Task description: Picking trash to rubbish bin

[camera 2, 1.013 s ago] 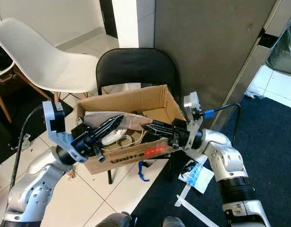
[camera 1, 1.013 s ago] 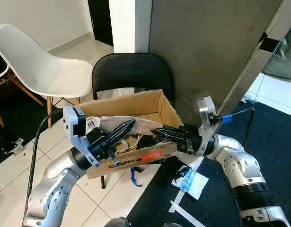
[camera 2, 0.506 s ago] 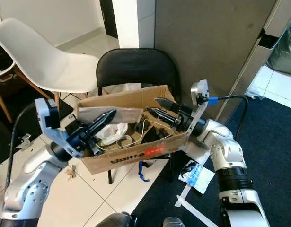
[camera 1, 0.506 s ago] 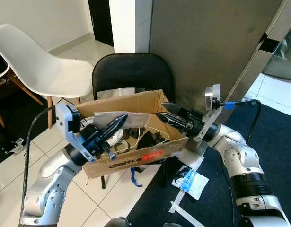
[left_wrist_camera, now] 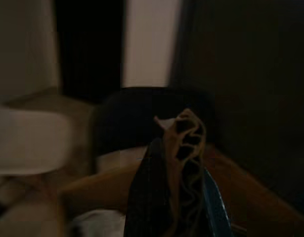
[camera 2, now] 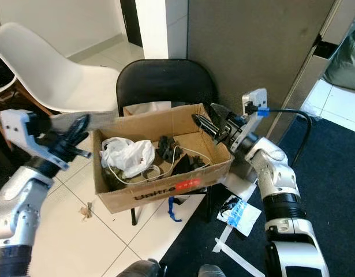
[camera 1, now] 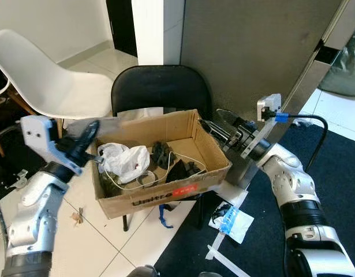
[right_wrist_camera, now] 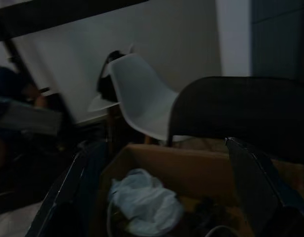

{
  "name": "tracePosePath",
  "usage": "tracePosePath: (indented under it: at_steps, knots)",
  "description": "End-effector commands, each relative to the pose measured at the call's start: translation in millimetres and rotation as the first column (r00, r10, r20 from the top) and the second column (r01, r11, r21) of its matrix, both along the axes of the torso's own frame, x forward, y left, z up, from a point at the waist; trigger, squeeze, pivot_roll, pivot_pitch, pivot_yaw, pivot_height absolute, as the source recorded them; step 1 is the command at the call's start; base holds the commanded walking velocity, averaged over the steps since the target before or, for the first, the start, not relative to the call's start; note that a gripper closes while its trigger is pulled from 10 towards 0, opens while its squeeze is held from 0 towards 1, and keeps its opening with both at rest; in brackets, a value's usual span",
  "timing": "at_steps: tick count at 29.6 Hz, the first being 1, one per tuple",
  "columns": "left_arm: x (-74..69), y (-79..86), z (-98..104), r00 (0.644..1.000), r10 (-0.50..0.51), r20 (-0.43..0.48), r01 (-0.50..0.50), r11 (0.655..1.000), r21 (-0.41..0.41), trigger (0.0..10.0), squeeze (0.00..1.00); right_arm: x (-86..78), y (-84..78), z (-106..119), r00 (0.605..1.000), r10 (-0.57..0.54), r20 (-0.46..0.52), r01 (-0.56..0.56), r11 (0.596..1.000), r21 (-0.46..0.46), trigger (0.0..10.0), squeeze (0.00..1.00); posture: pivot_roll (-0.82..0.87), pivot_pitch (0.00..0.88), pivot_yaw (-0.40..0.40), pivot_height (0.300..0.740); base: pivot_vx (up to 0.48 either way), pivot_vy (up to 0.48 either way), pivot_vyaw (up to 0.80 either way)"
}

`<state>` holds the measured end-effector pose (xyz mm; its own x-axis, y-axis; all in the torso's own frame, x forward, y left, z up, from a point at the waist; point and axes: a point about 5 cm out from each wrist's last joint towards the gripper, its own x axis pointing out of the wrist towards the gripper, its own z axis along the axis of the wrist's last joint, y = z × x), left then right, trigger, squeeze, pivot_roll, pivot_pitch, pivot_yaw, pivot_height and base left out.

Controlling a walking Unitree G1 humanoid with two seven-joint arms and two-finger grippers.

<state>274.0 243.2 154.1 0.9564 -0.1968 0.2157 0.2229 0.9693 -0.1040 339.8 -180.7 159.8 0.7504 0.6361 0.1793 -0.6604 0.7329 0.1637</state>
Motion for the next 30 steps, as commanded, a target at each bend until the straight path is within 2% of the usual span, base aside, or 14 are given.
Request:
tracePosePath:
  at_steps: [1,3,4,5,6,7,13,15,19,24,27,28,29,30]
  knots:
    - [0.7,11.3,-1,0.999,0.053,-0.009,-0.052,0.998,0.043,0.0,0.0,2.0,-3.1,-1,1.0,-0.031,-0.005,0.031,0.999,-0.014,10.0,0.0,-0.02,0.0,-0.007,0.74,0.0,0.0,0.0]
    - [4.2,17.7,-3,0.997,0.073,-0.016,-0.072,0.996,0.059,0.0,0.0,3.5,-5.0,-2,0.999,-0.052,-0.007,0.052,0.998,-0.022,10.0,0.0,-0.02,0.0,-0.011,0.74,0.0,0.0,0.0]
    - [7.3,19.4,-3,0.997,0.071,-0.018,-0.07,0.995,0.072,3.3,0.0,4.2,-5.9,-3,0.998,-0.065,-0.009,0.065,0.998,-0.025,10.0,0.0,-0.02,0.0,-0.011,0.74,0.0,0.0,0.0]
    - [11.4,21.0,-2,0.997,0.072,-0.019,-0.071,0.994,0.08,4.9,0.0,5.1,-6.3,-3,0.997,-0.074,-0.008,0.074,0.997,-0.027,10.0,0.0,-0.02,0.0,-0.011,0.74,0.0,0.0,0.0]
    - [15.3,22.4,-2,0.997,0.074,-0.02,-0.072,0.994,0.084,8.5,0.0,5.8,-6.7,-3,0.997,-0.081,-0.008,0.08,0.996,-0.028,10.0,0.0,-0.02,0.0,-0.011,0.74,0.0,0.0,0.0]
    - [18.8,23.7,-2,0.997,0.074,-0.021,-0.072,0.994,0.085,10.0,0.0,6.3,-7.1,-3,0.996,-0.086,-0.008,0.086,0.996,-0.028,10.0,0.0,-0.02,0.0,-0.011,0.74,0.0,0.0,0.0]
    - [32.1,27.2,0,0.998,0.058,-0.022,-0.056,0.996,0.071,10.0,0.0,8.5,-10.1,-4,0.993,-0.118,-0.02,0.117,0.992,-0.036,10.0,0.0,-0.03,0.0,-0.013,0.74,0.0,0.0,0.0]
    - [43.8,29.9,-2,0.998,0.047,-0.041,-0.045,0.998,0.047,10.0,0.0,9.1,-13.1,-5,0.99,-0.139,-0.03,0.137,0.989,-0.053,10.0,0.0,-0.04,0.0,-0.01,0.74,0.0,0.0,0.0]
    - [46.9,29.3,-6,0.998,0.029,-0.061,-0.026,0.998,0.05,10.0,0.0,9.2,-14.3,-5,0.989,-0.144,-0.03,0.142,0.988,-0.058,10.0,0.0,-0.05,0.0,-0.01,0.74,0.0,0.0,0.0]
    - [53.2,25.9,-25,0.991,-0.012,-0.136,0.013,1.0,0.006,10.0,0.0,9.2,-16.9,-7,0.987,-0.155,-0.038,0.152,0.986,-0.068,10.0,0.0,-0.05,0.0,-0.014,0.74,0.0,0.0,0.0]
    - [54.8,26.7,-29,0.989,-0.018,-0.149,0.017,1.0,-0.009,10.0,0.0,9.2,-17.6,-7,0.987,-0.158,-0.04,0.155,0.985,-0.071,10.0,0.0,-0.06,0.0,-0.015,0.74,0.0,0.0,0.0]
    - [55.8,28.3,-28,0.989,-0.018,-0.148,0.016,1.0,-0.015,10.0,0.61,9.1,-18.4,-7,0.986,-0.16,-0.039,0.157,0.985,-0.072,10.0,0.0,-0.06,0.0,-0.017,0.74,0.0,0.0,0.0]
    - [55.8,28.3,-28,0.989,-0.018,-0.148,0.016,1.0,-0.015,10.0,0.61,9.1,-18.4,-7,0.986,-0.16,-0.039,0.157,0.985,-0.072,10.0,0.0,-0.06,0.0,-0.017,0.74,0.0,0.0,0.0]
    - [58.4,33.5,-27,0.99,-0.011,-0.142,0.007,1.0,-0.025,10.0,1.0,9.1,-19.9,-7,0.986,-0.165,-0.039,0.162,0.984,-0.074,10.0,0.0,-0.06,0.0,-0.019,0.74,0.0,0.0,0.0]
